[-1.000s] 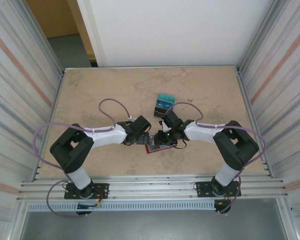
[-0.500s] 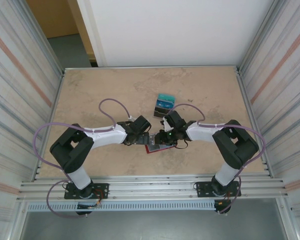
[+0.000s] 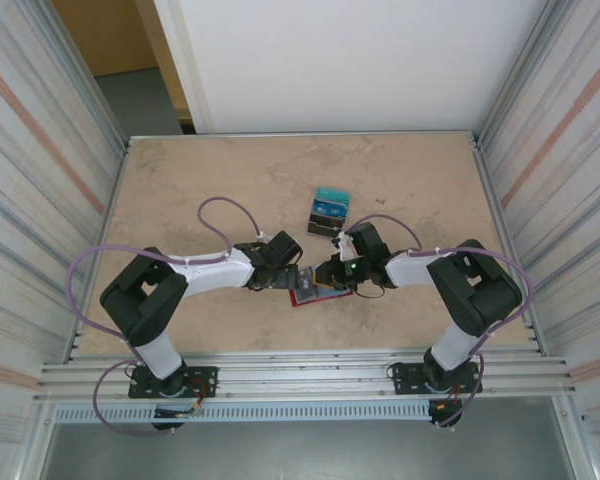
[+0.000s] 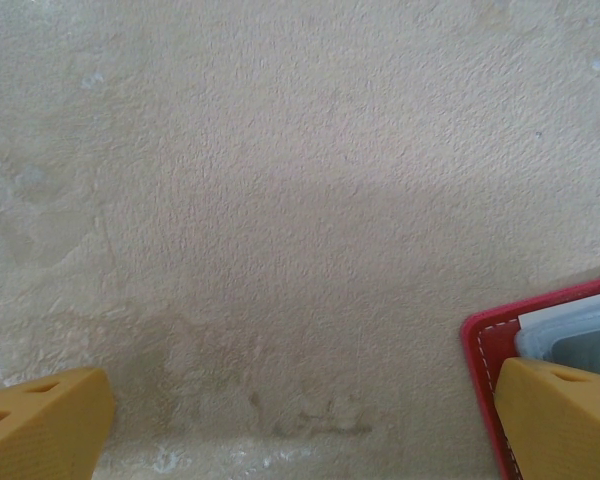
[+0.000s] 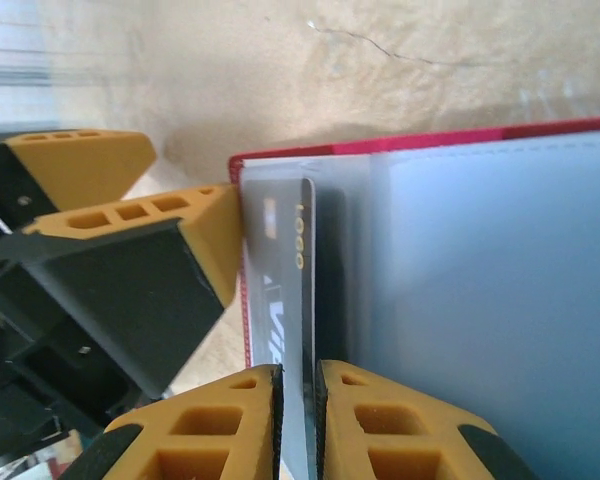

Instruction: Take the credit cards out of the card holder

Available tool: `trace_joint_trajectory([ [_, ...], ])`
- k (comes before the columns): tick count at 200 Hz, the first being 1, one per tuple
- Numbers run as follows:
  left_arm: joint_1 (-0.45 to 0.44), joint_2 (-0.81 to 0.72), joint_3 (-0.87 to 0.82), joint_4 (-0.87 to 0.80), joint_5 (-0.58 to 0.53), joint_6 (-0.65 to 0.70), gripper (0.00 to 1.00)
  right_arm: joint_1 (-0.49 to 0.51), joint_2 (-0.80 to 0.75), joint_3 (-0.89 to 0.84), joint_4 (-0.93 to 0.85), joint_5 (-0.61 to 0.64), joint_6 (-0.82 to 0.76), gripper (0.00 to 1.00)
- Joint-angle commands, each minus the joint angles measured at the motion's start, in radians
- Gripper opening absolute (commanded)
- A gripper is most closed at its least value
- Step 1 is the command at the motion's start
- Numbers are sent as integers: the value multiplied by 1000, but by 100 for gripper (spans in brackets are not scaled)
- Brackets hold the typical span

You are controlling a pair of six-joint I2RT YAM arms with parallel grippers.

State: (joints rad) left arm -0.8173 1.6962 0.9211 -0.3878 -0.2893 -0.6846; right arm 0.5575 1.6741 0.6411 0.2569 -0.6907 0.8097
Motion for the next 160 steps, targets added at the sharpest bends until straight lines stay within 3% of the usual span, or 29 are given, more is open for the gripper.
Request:
trace_joint_trajectory([
  [1,13,43,-11,-83,-41,6,99,-9,29,-14,130,-82,54,18],
  [160,12,42,-8,-97,-50,5,99,-77,42,-79,311,-159,156,16],
])
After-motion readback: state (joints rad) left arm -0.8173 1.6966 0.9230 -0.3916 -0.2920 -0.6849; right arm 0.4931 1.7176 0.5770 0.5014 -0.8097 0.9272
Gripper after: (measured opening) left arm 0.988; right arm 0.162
